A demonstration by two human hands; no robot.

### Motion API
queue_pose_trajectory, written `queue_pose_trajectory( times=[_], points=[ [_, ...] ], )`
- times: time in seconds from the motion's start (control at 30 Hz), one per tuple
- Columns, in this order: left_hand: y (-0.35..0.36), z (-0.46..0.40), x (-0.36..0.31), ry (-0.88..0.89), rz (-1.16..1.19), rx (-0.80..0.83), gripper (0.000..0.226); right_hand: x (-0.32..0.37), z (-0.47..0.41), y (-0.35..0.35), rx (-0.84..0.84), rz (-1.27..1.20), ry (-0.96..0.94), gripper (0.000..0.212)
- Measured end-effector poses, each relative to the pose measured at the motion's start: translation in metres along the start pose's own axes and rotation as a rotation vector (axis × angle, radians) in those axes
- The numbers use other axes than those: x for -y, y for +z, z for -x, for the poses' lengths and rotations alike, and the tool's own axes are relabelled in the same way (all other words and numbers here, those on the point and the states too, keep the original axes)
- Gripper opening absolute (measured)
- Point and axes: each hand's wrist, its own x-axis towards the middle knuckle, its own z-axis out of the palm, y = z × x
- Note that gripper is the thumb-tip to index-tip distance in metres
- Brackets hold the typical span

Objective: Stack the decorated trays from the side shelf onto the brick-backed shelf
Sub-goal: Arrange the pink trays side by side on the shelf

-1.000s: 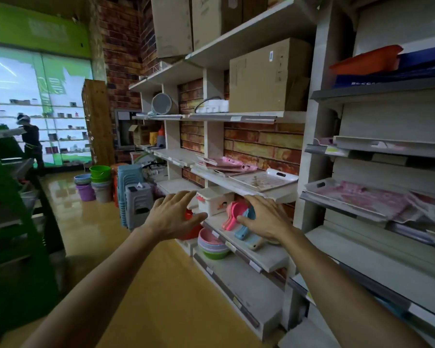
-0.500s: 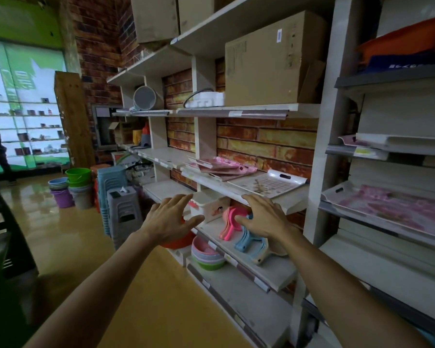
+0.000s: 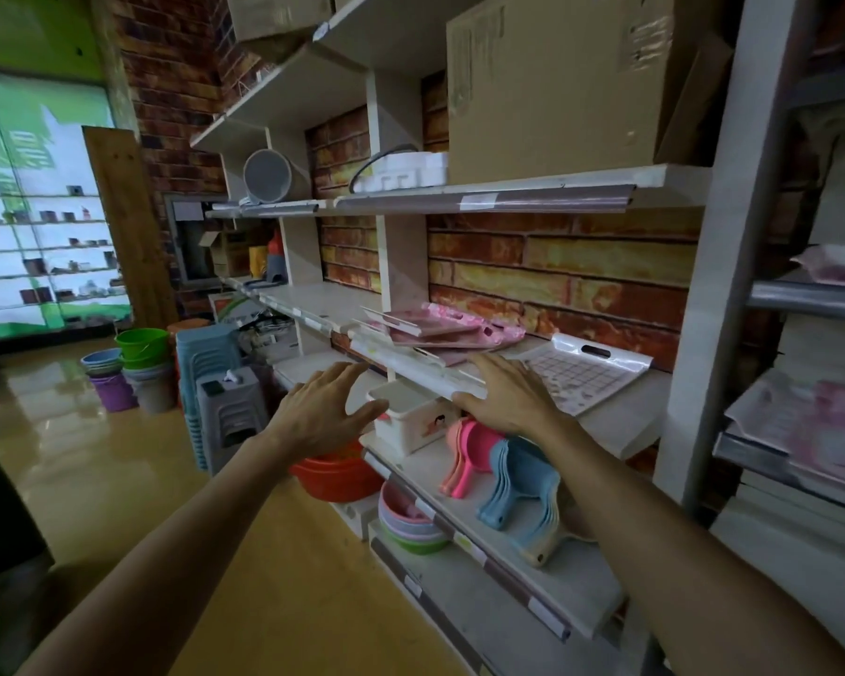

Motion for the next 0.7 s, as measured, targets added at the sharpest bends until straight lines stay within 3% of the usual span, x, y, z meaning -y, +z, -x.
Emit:
queue_pose_trajectory(
  times=[0.4, 0.7],
  points=[
    [0.054, -0.121, 0.08, 0.0, 0.086, -0.02, 0.072, -0.02, -0.138, 0.082, 0.052, -0.014, 0.028, 0.068],
    [0.073, -0.234, 0.157, 0.088, 0.185, -0.056, 0.063, -0.015, -0.255, 0.144, -0.009, -0.084, 0.091, 0.064]
  ],
)
